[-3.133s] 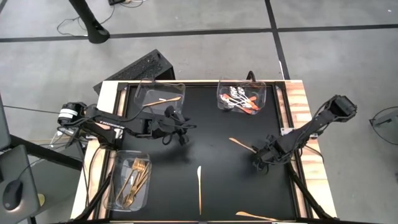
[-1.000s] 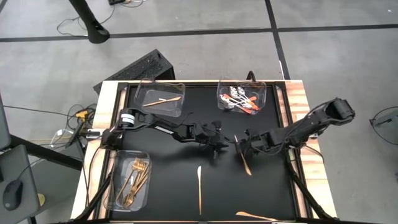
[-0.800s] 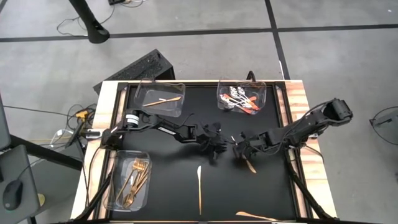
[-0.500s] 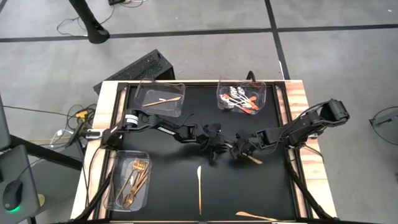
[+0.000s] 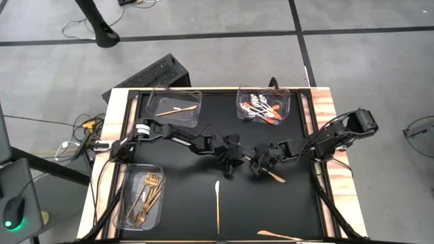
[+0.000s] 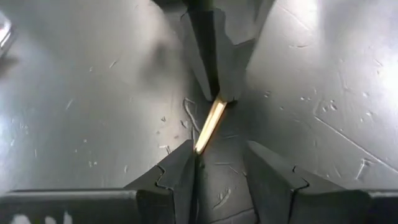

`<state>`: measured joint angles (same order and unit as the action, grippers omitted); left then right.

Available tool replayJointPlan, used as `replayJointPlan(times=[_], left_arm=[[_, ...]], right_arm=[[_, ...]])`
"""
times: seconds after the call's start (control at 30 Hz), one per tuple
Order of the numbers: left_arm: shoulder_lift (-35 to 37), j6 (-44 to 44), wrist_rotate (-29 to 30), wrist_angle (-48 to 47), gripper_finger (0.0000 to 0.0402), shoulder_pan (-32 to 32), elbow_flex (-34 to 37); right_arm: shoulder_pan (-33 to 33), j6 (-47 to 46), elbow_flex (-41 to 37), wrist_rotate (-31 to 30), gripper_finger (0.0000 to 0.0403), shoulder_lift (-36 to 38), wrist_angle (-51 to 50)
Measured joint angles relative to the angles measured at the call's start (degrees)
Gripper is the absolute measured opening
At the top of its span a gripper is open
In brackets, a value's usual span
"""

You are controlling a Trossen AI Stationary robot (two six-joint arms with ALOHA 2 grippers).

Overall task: Sort silverware by color (type)
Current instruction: Put the gold table knife into the top left transparent bin

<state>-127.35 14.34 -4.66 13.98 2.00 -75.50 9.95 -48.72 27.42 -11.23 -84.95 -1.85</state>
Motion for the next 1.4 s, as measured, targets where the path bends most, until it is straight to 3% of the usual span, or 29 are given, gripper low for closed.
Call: replayJointPlan(times=[0.23,0.53,0.87,1.0,1.4], left_arm=[[-0.1,4.2,2.5,-0.4,0.0123,0.0,0.0],[-0.6,8.4,-0.1,-0.3,0.0119,0.3,0.0],[-4.1,6.2,-5.7,0.2,0.0015,1.0,-0.2],[-4.3,4.7,-5.7,-0.4,0.0005,1.1,-0.2],[0.9,2.6,-1.3,-3.3,0.0001,1.1,0.5]], right_arm=[[0.8,7.9,-0.1,-0.8,0.0028,0.0,1.2],[0.8,15.6,-0.2,-1.6,0.0017,-0.2,5.4],[0.8,17.8,-0.3,-2.1,0.0017,-0.3,7.6],[0.8,17.8,-0.4,-2.1,0.0019,0.6,7.3],[2.3,17.9,-0.3,-9.3,0.0019,13.9,3.9]])
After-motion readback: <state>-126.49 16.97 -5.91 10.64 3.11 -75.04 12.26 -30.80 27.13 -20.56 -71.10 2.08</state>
